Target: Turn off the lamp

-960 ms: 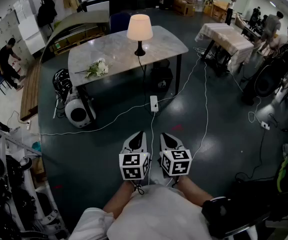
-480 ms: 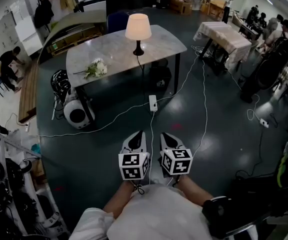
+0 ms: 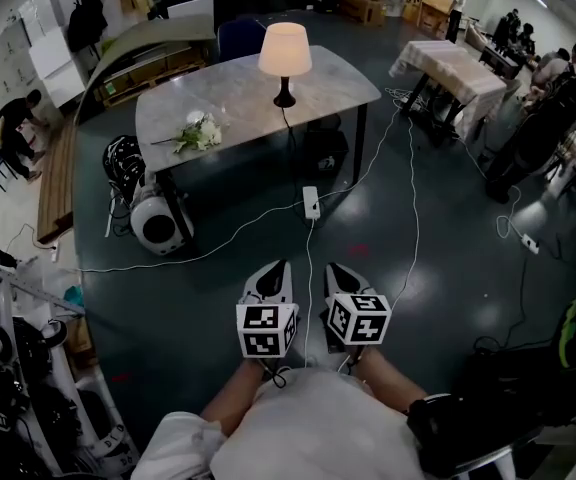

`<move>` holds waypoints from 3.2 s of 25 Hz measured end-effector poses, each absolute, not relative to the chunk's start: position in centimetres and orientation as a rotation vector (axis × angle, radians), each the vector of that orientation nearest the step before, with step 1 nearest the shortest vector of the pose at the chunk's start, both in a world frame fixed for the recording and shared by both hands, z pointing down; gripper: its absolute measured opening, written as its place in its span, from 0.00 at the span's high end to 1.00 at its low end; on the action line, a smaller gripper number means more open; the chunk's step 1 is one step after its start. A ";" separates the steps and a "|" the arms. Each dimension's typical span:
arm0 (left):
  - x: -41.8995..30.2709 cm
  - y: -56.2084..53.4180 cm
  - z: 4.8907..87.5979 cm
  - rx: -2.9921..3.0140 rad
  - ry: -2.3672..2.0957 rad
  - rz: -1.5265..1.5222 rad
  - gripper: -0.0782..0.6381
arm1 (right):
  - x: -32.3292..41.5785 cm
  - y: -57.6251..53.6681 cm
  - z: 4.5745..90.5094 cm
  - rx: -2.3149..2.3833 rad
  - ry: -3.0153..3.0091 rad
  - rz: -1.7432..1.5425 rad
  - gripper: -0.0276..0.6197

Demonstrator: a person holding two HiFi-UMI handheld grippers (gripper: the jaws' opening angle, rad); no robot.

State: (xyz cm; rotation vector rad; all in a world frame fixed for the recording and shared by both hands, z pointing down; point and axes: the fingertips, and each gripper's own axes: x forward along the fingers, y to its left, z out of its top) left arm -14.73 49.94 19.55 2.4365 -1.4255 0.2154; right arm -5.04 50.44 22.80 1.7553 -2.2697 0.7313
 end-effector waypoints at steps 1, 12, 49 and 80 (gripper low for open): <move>-15.0 49.8 19.7 2.434 -1.422 0.215 0.88 | -5.2 50.4 22.9 1.759 -2.263 0.730 0.96; -15.1 49.8 22.0 2.433 -1.344 0.251 0.88 | -5.4 51.1 25.1 1.773 -2.184 0.789 0.96; -2.3 29.8 23.6 2.346 -1.464 0.323 0.88 | 7.8 30.2 27.3 1.645 -2.244 0.859 0.96; -1.0 19.8 26.2 2.246 -1.522 0.358 0.88 | 11.3 20.2 30.7 1.595 -2.190 0.927 0.96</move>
